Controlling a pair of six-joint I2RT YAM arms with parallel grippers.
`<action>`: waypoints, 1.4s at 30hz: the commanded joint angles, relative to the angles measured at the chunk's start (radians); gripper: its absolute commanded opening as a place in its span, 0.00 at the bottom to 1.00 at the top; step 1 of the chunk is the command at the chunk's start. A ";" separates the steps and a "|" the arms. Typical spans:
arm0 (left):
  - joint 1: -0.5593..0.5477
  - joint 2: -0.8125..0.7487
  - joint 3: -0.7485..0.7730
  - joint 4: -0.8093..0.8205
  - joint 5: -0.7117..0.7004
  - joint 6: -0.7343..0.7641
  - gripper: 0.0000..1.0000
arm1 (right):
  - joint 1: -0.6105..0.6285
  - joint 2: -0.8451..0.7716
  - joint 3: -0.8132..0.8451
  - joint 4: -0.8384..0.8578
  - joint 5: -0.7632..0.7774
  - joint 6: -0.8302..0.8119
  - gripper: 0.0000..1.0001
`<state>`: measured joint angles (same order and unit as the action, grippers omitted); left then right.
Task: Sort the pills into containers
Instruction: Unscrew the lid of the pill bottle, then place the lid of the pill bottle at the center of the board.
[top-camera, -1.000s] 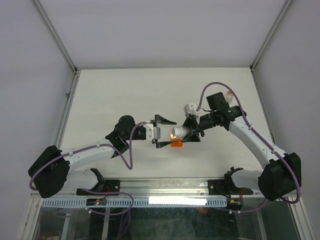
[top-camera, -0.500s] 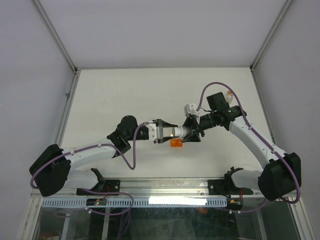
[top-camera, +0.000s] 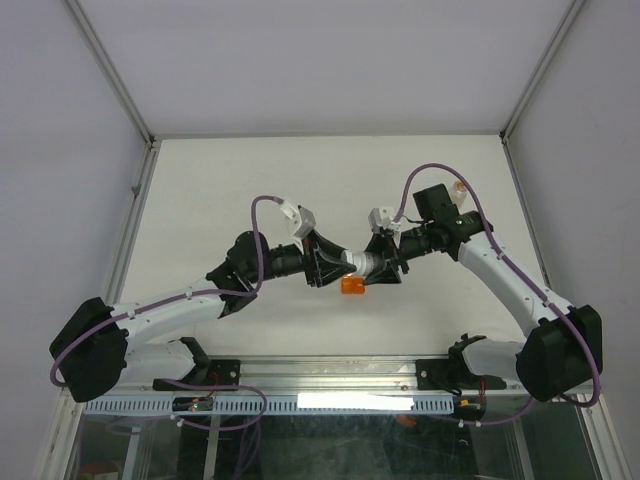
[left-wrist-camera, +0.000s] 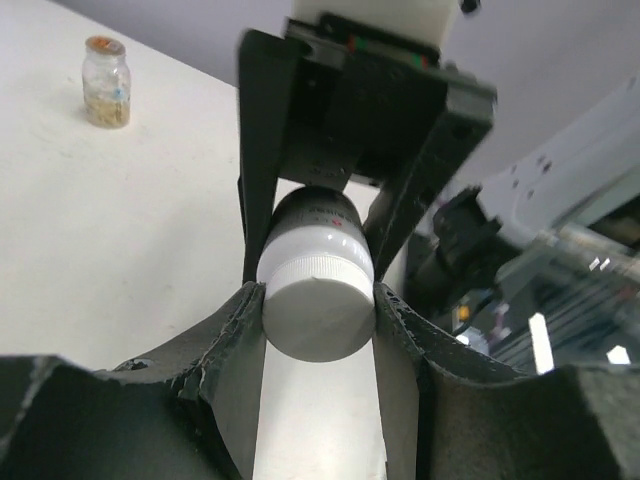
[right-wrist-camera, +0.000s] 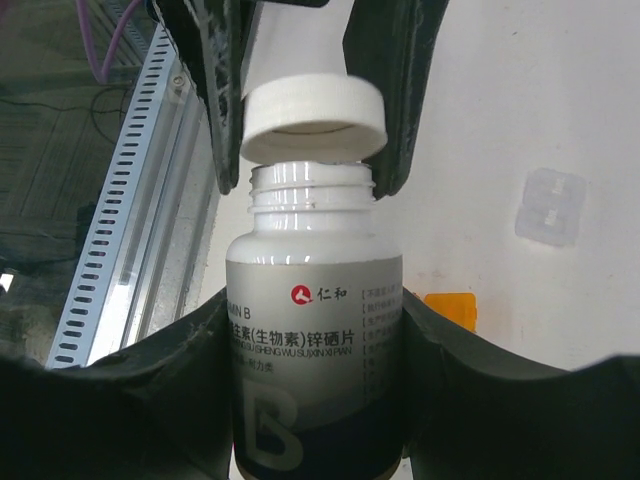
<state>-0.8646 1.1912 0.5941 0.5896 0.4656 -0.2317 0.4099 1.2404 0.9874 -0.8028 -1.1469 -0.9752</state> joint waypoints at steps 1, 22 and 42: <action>-0.008 -0.050 0.043 0.028 -0.176 -0.478 0.00 | -0.002 -0.004 0.023 0.005 0.003 -0.010 0.00; 0.424 -0.172 0.004 -0.606 -0.464 -0.484 0.00 | -0.020 -0.023 0.022 0.011 -0.018 -0.001 0.00; 0.511 0.304 0.280 -0.934 -0.573 -0.659 0.49 | -0.034 -0.062 0.016 0.020 -0.033 0.009 0.00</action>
<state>-0.3714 1.4715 0.8238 -0.2749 -0.0971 -0.8478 0.3843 1.2171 0.9874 -0.8059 -1.1412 -0.9707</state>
